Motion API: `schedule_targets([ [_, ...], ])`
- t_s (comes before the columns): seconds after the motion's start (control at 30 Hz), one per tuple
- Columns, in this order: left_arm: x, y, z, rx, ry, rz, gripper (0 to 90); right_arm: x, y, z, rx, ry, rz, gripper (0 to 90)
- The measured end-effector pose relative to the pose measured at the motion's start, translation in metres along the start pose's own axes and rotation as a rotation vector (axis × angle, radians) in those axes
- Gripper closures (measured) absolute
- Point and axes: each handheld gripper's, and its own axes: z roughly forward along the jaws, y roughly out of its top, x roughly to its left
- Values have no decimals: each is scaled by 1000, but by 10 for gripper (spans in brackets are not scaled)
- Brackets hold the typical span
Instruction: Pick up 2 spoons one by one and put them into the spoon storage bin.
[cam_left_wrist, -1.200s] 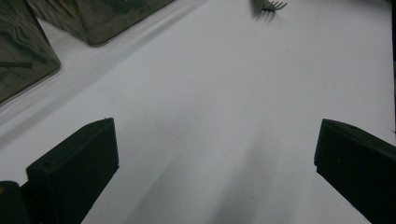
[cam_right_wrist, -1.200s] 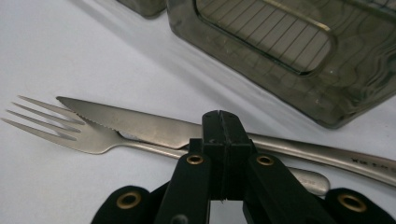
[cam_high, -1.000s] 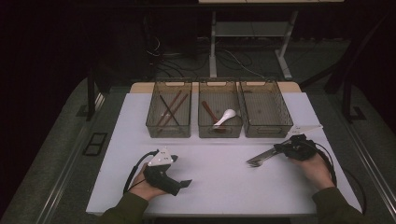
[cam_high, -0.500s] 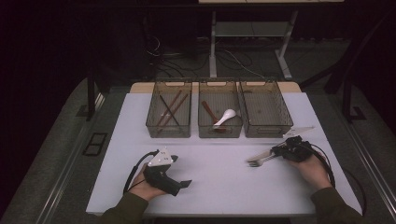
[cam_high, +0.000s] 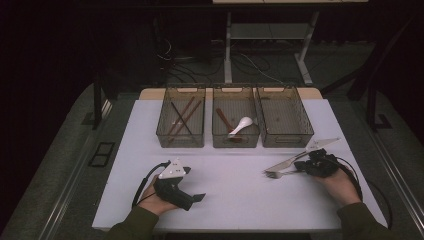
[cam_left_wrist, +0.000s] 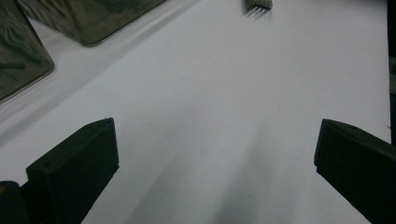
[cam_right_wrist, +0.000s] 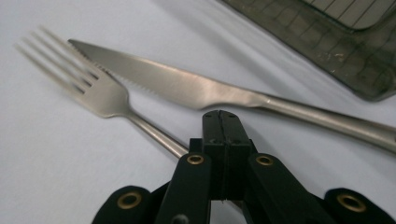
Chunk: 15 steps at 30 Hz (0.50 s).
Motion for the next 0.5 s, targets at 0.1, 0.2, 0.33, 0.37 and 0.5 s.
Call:
schedule_targets([
  [0.1, 0, 0, 0, 0, -2, 2, 0, 2, -4, -4, 11, 9, -11, 900],
  [0.2, 0, 0, 0, 1, -3, 3, 0, 7, -8, -8, 25, 27, -17, 900],
  [0.33, 0, 0, 0, 2, -7, 5, 0, 14, -12, -13, 53, 53, -40, 900],
  [0.37, 0, 0, 0, 1, -8, 5, 0, 16, -13, -13, 55, 57, -51, 900],
  [0.5, -1, 0, 0, 0, -10, 5, 0, 23, -16, -16, 66, 68, -67, 900],
])
